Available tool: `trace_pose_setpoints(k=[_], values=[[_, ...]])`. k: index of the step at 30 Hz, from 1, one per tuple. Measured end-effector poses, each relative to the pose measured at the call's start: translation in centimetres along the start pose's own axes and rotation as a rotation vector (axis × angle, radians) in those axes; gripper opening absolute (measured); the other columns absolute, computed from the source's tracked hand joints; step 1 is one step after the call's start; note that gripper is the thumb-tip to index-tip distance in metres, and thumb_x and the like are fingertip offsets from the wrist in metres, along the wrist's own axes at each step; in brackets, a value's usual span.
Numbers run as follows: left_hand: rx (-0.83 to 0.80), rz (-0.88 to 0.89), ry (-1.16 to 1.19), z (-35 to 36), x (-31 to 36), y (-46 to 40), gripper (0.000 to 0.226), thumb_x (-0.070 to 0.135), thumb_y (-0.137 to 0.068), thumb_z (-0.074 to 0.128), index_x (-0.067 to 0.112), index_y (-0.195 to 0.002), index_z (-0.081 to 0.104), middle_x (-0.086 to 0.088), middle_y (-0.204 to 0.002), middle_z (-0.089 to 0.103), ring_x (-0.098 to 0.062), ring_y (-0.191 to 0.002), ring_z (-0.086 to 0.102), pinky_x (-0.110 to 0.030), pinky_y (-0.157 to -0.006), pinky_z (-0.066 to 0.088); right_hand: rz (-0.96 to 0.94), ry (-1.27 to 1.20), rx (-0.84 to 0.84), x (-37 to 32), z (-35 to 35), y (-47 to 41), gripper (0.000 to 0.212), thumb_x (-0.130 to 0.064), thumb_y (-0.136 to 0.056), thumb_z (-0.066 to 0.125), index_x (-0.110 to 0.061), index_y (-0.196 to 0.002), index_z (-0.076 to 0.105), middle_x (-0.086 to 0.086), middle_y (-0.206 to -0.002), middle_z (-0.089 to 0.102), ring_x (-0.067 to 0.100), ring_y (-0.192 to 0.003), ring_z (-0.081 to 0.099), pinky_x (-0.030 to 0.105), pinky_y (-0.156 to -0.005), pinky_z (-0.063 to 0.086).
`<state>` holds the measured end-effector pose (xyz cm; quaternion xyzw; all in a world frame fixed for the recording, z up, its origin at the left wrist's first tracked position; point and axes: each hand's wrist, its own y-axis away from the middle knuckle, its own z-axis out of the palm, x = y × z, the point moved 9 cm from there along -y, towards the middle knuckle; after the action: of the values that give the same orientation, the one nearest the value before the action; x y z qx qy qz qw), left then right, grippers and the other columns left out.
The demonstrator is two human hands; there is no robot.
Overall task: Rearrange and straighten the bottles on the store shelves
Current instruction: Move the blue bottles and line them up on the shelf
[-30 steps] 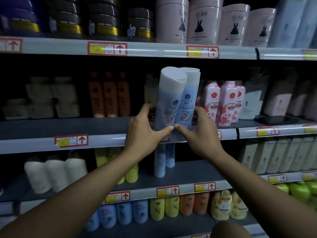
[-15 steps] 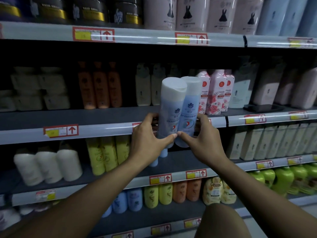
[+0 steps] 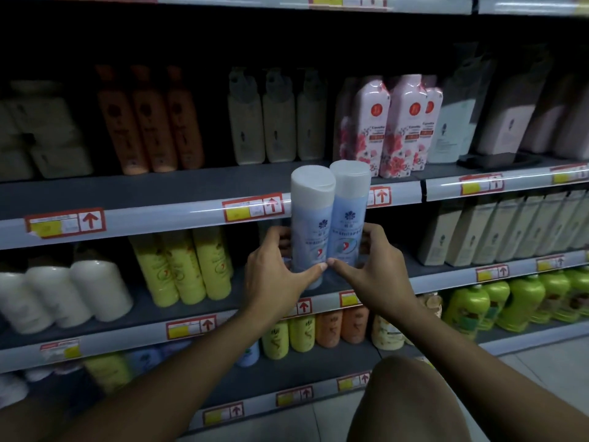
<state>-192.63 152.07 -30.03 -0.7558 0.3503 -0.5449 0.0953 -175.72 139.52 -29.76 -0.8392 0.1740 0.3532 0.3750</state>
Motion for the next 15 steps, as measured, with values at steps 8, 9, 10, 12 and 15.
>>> trace_pose_setpoints(k=[8, 9, 10, 12, 15], values=[[-0.062, -0.055, -0.037, 3.4, -3.6, 1.1, 0.058, 0.051, -0.065, 0.095, 0.032, -0.111, 0.065, 0.020, -0.105, 0.071, 0.004, -0.087, 0.068, -0.011, -0.067, 0.056, 0.005, 0.061, -0.076, 4.5, 2.1, 0.4, 0.074, -0.031, -0.071, 0.095, -0.020, -0.131, 0.054, -0.017, -0.112, 0.063, -0.008, -0.101, 0.057, 0.005, -0.078, 0.047], [-0.061, -0.076, -0.029, 3.9, -4.4, 1.1, 0.059, 0.053, -0.064, 0.094, 0.031, -0.111, 0.066, 0.016, -0.106, 0.074, 0.001, -0.089, 0.071, -0.020, -0.070, 0.060, -0.004, 0.075, -0.085, 5.0, 2.4, 0.4, 0.072, -0.033, -0.071, 0.094, -0.020, -0.131, 0.056, -0.015, -0.113, 0.066, -0.004, -0.102, 0.059, 0.010, -0.080, 0.049], [-0.058, -0.091, -0.023, 4.4, -5.2, 1.1, 0.059, 0.055, -0.063, 0.093, 0.031, -0.110, 0.067, 0.014, -0.106, 0.075, 0.000, -0.090, 0.071, -0.027, -0.072, 0.063, -0.014, 0.089, -0.092, 5.6, 2.7, 0.3, 0.068, -0.035, -0.071, 0.093, -0.020, -0.128, 0.059, -0.011, -0.115, 0.068, 0.002, -0.104, 0.063, 0.018, -0.082, 0.053], [-0.053, -0.115, -0.024, 5.3, -6.7, 1.1, 0.061, 0.058, -0.062, 0.093, 0.031, -0.110, 0.067, 0.013, -0.105, 0.075, -0.002, -0.089, 0.072, -0.034, -0.072, 0.064, -0.019, 0.119, -0.105, 6.8, 3.4, 0.2, 0.059, -0.038, -0.071, 0.091, -0.018, -0.120, 0.064, -0.003, -0.114, 0.071, 0.013, -0.103, 0.067, 0.030, -0.081, 0.055], [-0.054, -0.140, -0.059, 6.4, -8.4, 1.0, 0.062, 0.063, -0.060, 0.089, 0.032, -0.110, 0.067, 0.013, -0.106, 0.075, -0.004, -0.091, 0.073, -0.037, -0.073, 0.064, 0.013, 0.144, -0.132, 8.7, 4.5, 0.2, 0.058, -0.043, -0.072, 0.089, -0.016, -0.117, 0.063, 0.001, -0.112, 0.071, 0.016, -0.100, 0.067, 0.035, -0.078, 0.057]])
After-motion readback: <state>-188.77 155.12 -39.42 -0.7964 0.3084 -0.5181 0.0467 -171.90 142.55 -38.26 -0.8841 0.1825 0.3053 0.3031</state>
